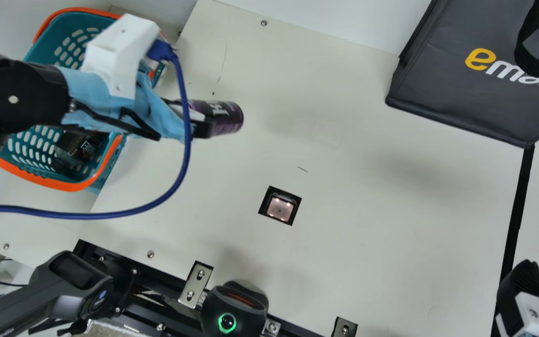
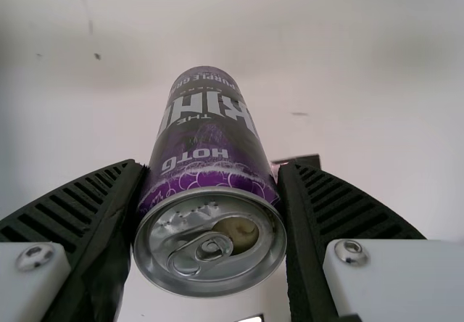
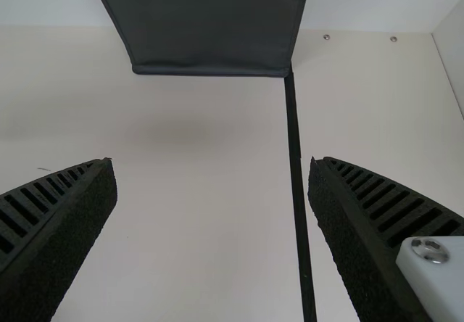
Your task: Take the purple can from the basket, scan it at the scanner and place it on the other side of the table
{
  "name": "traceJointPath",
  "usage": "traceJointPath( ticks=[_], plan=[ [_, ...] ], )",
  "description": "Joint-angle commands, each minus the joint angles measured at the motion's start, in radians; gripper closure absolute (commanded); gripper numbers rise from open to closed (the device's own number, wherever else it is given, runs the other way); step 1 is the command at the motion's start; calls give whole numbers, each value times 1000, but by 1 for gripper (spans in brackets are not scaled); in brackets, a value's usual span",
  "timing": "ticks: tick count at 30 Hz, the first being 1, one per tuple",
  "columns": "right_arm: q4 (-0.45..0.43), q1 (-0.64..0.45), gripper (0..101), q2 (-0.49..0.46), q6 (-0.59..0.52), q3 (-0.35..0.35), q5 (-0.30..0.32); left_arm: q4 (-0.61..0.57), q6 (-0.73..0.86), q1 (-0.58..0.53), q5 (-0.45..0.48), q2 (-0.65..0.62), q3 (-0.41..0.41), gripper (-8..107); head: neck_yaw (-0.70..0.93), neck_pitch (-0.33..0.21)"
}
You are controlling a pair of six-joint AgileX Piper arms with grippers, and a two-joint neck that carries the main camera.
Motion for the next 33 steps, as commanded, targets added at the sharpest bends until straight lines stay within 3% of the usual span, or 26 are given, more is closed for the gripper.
traceJointPath(
  ticks=[1, 16, 33],
  plan=[
    [0, 0, 6, 0, 0, 0, 0, 13, -39, -80, 12, 9, -9, 107, 4, -29],
    [0, 0, 6, 0, 0, 0, 0, 103, -306, -359, 19, 120, -24, 107, 4, -29],
    [0, 0, 6, 0, 0, 0, 0, 162, -646, -510, 19, 221, -31, 107, 4, -29]
  ],
)
